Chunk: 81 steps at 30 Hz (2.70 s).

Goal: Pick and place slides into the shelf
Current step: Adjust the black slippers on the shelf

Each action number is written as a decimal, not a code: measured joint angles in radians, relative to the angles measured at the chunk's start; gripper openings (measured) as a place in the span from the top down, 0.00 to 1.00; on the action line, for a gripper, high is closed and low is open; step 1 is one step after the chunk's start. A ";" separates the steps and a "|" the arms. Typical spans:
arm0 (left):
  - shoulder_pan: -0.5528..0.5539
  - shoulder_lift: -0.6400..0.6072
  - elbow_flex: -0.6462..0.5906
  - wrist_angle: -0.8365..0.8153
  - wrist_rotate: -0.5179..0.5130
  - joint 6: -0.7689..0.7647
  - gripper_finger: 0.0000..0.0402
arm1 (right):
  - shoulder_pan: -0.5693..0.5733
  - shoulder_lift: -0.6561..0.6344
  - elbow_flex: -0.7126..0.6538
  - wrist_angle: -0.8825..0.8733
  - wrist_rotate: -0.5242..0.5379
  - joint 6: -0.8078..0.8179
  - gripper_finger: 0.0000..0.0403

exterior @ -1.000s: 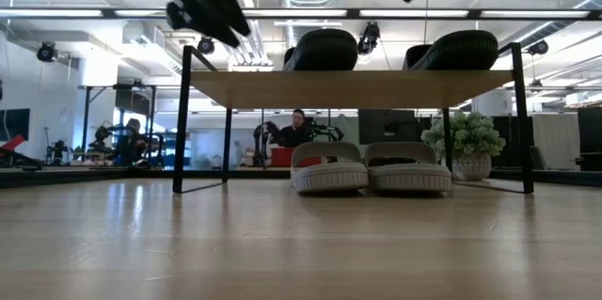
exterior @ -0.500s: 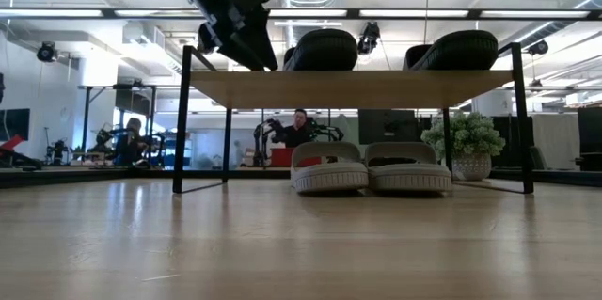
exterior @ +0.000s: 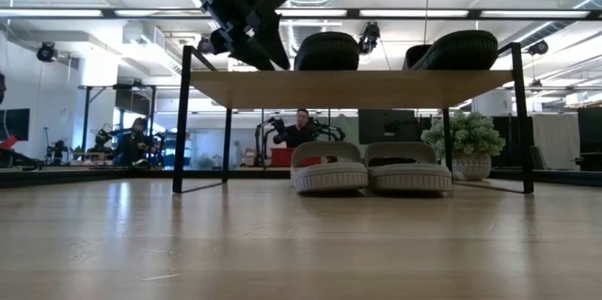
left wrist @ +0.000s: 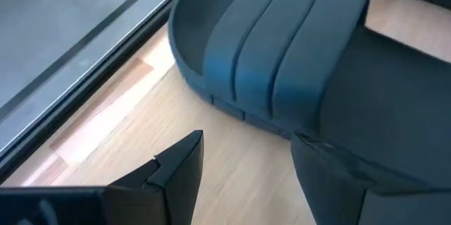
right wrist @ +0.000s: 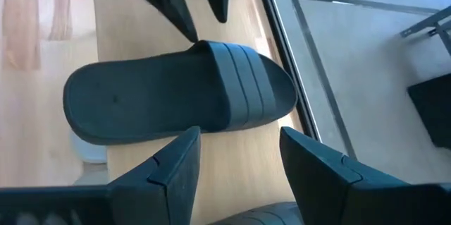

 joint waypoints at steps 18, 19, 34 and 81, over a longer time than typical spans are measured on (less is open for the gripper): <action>-0.001 -0.304 -0.001 -0.287 -0.008 0.048 0.50 | -0.023 0.209 -0.002 0.115 0.053 -0.166 0.54; -0.001 -0.322 -0.002 -0.292 -0.010 0.048 0.50 | -0.023 0.219 -0.002 0.119 0.056 -0.165 0.54; -0.001 -0.470 -0.002 -0.288 -0.058 0.094 0.50 | -0.032 0.281 -0.002 0.182 0.174 -0.188 0.57; 0.000 -0.419 -0.003 -0.280 -0.061 0.125 0.50 | -0.030 0.182 -0.068 -0.146 0.269 -0.078 0.98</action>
